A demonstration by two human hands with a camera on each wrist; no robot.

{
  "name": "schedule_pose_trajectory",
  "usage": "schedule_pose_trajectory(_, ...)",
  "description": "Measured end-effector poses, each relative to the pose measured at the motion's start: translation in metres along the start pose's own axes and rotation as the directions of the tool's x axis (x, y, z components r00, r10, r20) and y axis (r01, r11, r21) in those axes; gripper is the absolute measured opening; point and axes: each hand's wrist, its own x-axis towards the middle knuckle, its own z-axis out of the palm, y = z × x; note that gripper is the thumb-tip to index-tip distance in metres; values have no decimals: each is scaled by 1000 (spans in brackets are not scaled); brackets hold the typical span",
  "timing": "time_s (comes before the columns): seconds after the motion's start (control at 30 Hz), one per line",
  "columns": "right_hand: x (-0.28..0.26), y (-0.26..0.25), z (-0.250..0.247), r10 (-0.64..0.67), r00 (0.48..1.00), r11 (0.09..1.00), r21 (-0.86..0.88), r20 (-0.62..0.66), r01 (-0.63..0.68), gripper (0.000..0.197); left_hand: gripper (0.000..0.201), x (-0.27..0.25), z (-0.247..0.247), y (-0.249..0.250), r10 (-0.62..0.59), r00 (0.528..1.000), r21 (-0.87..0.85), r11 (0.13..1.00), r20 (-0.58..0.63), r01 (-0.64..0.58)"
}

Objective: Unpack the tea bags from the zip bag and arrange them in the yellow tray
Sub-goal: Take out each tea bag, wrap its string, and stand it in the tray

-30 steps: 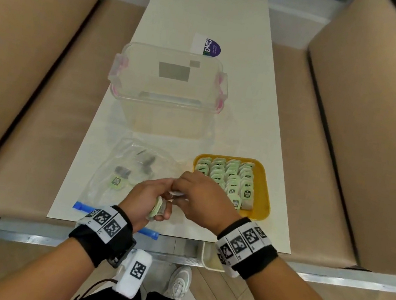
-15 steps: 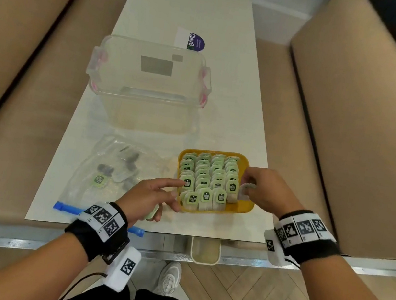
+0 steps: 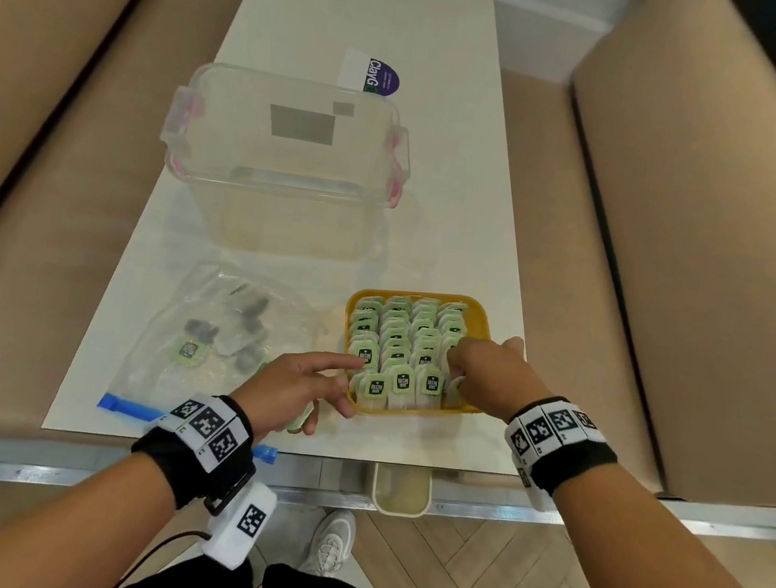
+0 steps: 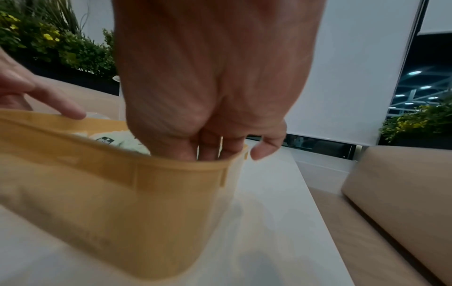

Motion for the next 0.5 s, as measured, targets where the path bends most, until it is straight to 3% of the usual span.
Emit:
schedule_pose_trajectory(0.17,1,0,6,4,990,996,-85,-140,-16,24,30,0,0,0,6,1000,-21,1000,-2,-6)
schedule_pose_trajectory(0.3,0,-1,10,-11,967,991,-132,-256,-24,61,31,0,0,-1,7,1000,-24,1000,-7,-7)
schedule_pose_trajectory(0.37,1,-2,11,14,964,984,-167,-265,-60,71,31,-1,0,-1,11,1000,-35,999,-8,-12)
schedule_pose_trajectory(0.5,1,-6,13,27,975,970,-229,-220,-79,68,31,-2,2,0,21,1000,-50,999,-19,-22)
